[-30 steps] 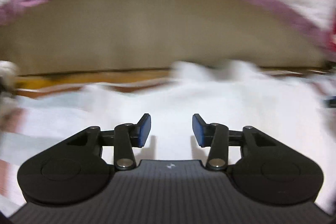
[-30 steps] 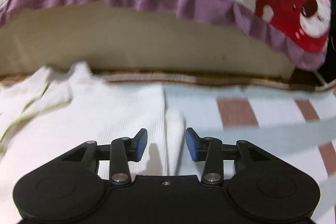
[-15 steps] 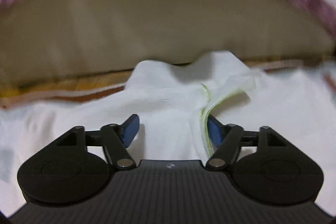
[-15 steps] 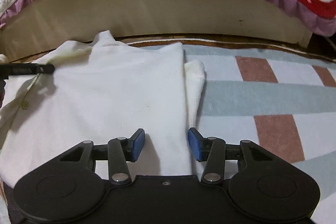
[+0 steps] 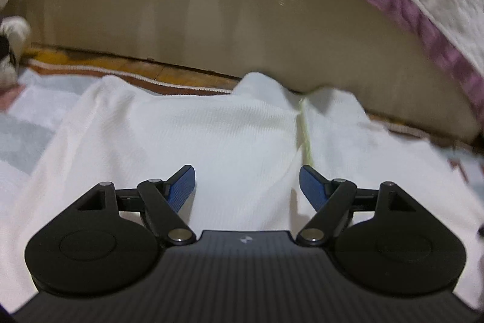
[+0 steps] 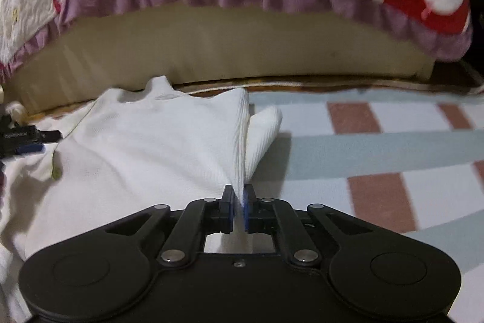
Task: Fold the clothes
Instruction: 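Open both grippers and release the folded garment, then grasp the garment corner with the right gripper while the left gripper hovers over it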
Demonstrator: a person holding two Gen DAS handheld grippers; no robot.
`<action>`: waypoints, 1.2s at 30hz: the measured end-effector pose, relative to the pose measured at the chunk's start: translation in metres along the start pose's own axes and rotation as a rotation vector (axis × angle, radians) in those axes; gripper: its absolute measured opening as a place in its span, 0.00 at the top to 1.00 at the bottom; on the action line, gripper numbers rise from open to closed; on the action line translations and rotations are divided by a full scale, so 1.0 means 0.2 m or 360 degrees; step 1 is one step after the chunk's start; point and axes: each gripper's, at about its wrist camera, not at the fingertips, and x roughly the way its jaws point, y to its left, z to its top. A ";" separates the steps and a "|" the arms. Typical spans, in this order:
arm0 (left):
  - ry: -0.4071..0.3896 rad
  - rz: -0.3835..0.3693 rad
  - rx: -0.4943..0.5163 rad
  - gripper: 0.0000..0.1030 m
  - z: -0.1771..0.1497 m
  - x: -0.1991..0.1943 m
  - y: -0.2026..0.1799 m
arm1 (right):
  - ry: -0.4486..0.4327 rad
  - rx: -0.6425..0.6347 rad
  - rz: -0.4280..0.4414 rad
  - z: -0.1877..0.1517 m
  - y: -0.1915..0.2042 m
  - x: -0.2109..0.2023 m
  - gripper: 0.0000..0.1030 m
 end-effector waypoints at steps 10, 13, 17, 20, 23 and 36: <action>0.0091 -0.0115 0.0169 0.27 -0.29 -0.25 -0.04 | -0.0037 0.0243 0.0123 0.14 -0.12 0.05 0.70; 0.0104 -0.0054 0.0156 0.27 -0.37 -0.26 -0.01 | -0.0006 0.0081 0.0240 0.31 -0.05 0.22 0.66; 0.0093 -0.0025 0.0040 0.27 -0.40 -0.31 0.04 | 0.0084 -0.0117 0.0026 0.42 0.03 0.55 0.50; 0.0070 0.0034 0.0021 0.27 -0.41 -0.35 0.07 | 0.0044 0.0011 0.0120 0.43 -0.02 0.65 0.94; 0.0071 0.0074 -0.0025 0.27 -0.41 -0.40 0.13 | -0.0187 0.0046 0.0039 0.38 -0.03 0.48 0.97; 0.0248 -0.0031 -0.0283 0.26 -0.53 -0.54 0.31 | -0.0136 0.0105 -0.0258 0.31 0.00 0.16 0.56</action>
